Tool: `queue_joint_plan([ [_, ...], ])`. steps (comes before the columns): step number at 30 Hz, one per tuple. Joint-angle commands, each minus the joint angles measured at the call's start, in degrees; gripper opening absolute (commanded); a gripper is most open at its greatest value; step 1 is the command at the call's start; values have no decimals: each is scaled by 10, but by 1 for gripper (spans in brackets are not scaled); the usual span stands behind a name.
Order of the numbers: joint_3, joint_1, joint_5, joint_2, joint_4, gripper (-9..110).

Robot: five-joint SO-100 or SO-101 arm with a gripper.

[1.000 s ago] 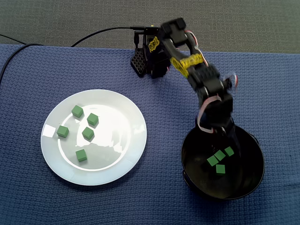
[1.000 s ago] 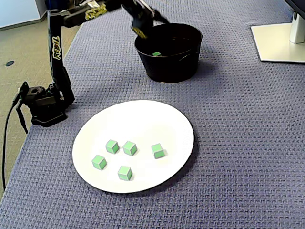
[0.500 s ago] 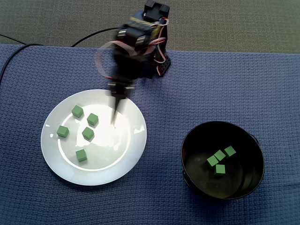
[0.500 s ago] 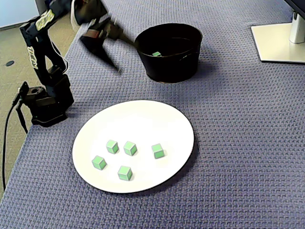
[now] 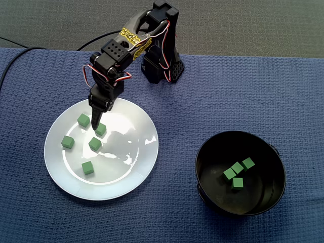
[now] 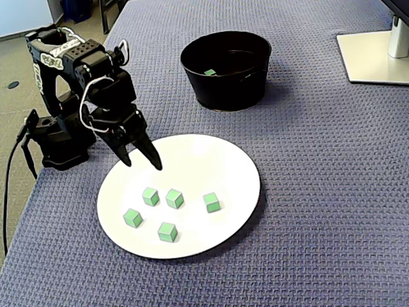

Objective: Pick up the items on the white plate and put them in the black container.

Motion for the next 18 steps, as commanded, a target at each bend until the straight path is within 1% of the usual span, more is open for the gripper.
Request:
queue_joint_plan([
  [1,4,26,-23,-8,-9,30],
  [12,-24,80,-76,-86,-64,30],
  [18,-48,75,-77,-137,-78,30],
])
